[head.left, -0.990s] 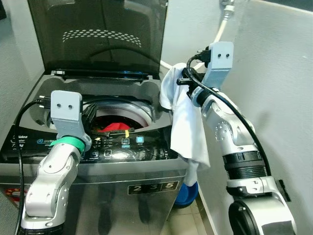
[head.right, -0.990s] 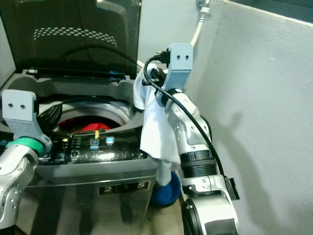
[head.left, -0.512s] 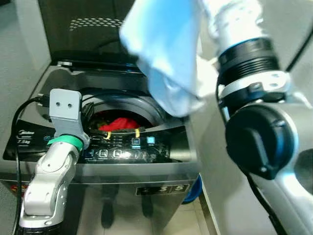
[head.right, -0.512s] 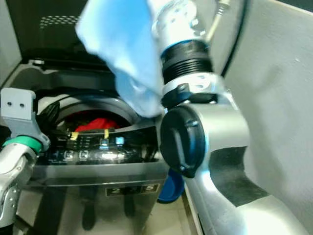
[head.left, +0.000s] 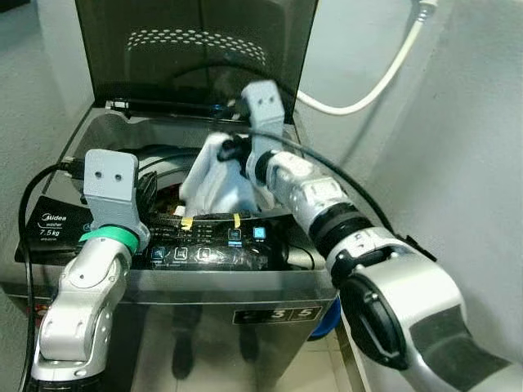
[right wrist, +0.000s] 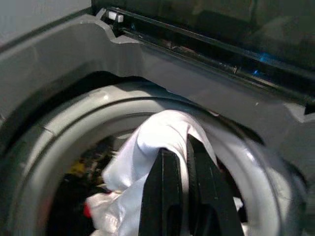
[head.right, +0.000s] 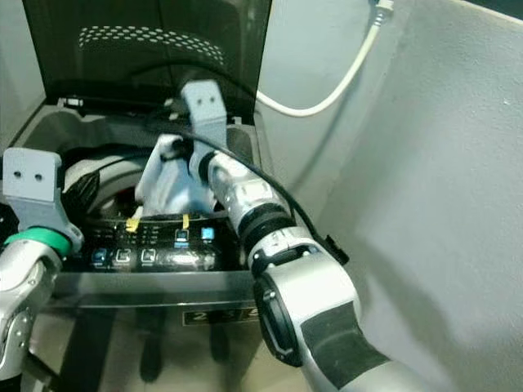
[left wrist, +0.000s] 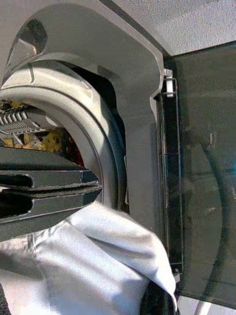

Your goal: Clothes washing

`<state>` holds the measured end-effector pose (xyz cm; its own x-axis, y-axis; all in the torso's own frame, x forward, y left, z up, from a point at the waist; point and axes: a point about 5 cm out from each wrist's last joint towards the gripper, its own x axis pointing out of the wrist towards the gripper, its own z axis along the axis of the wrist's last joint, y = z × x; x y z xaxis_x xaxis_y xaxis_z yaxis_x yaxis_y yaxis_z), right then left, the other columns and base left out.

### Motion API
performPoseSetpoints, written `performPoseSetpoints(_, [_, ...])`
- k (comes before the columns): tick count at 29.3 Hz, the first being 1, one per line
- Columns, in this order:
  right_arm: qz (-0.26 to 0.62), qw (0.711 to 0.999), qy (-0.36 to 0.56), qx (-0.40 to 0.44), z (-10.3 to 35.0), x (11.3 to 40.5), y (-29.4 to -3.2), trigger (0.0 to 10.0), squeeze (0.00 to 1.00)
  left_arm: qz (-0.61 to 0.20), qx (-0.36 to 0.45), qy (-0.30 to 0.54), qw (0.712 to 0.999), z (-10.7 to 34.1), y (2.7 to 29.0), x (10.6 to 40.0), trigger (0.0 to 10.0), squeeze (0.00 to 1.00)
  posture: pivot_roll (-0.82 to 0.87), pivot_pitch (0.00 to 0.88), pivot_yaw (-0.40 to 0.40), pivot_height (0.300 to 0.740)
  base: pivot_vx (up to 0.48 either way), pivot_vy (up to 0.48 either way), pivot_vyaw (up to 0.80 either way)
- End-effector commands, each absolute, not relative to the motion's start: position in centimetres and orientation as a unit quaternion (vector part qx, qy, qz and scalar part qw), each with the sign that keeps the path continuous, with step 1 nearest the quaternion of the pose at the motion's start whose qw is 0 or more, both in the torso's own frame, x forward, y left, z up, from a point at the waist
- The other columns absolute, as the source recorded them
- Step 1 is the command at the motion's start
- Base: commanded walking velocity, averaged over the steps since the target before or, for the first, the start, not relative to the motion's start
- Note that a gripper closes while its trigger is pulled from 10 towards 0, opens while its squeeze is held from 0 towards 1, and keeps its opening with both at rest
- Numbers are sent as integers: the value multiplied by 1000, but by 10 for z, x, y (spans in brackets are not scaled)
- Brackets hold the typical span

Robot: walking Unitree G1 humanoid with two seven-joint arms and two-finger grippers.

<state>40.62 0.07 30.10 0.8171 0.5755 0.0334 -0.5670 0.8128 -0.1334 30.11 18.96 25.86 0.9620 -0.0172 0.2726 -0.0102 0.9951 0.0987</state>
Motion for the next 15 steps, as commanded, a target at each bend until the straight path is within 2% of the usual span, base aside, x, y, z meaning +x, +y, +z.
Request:
performPoseSetpoints(1, [294, 953, -36, -71, 294, 407, -1, 10000, 0, -16, 52, -134, 989, 256, 186, 301, 10000, 0, 48, 43, -40, 740, 0, 0, 0])
performPoseSetpoints(11, [291, 953, -84, -21, 336, 407, -7, 10000, 0, -65, 52, -137, 987, 260, 176, 299, 10000, 0, 47, 36, -43, 740, 0, 0, 0])
performPoseSetpoints(12, [302, 951, -64, -19, 334, 407, -6, 10000, 1000, -65, 55, -135, 987, 260, 176, 299, 10000, 0, 46, 36, -42, 740, 0, 0, 0])
performPoseSetpoints(15, [314, 949, -24, -21, 329, 407, -5, 10000, 1000, -65, 58, -135, 987, 261, 175, 300, 10000, 0, 48, 38, -36, 740, 0, 0, 0])
